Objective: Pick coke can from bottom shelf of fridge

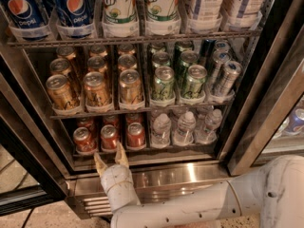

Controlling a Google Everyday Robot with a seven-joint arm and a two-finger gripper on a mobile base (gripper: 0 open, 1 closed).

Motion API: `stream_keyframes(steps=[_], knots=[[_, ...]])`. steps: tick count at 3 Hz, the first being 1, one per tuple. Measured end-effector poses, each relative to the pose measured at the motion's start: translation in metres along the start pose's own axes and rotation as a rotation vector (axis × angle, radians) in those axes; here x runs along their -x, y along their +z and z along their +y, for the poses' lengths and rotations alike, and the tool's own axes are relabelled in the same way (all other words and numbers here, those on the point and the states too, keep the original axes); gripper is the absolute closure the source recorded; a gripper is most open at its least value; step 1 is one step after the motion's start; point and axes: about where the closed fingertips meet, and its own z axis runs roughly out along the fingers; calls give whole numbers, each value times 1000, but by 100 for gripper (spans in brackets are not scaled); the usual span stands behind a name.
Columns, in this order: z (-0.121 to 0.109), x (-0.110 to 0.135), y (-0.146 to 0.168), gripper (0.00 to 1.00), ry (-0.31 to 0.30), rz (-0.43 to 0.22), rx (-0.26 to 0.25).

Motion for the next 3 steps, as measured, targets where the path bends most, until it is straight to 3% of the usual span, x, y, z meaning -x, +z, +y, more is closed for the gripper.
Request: stream_keyframes(steps=[3], knots=[[-8, -8, 31, 40, -12, -34, -67]])
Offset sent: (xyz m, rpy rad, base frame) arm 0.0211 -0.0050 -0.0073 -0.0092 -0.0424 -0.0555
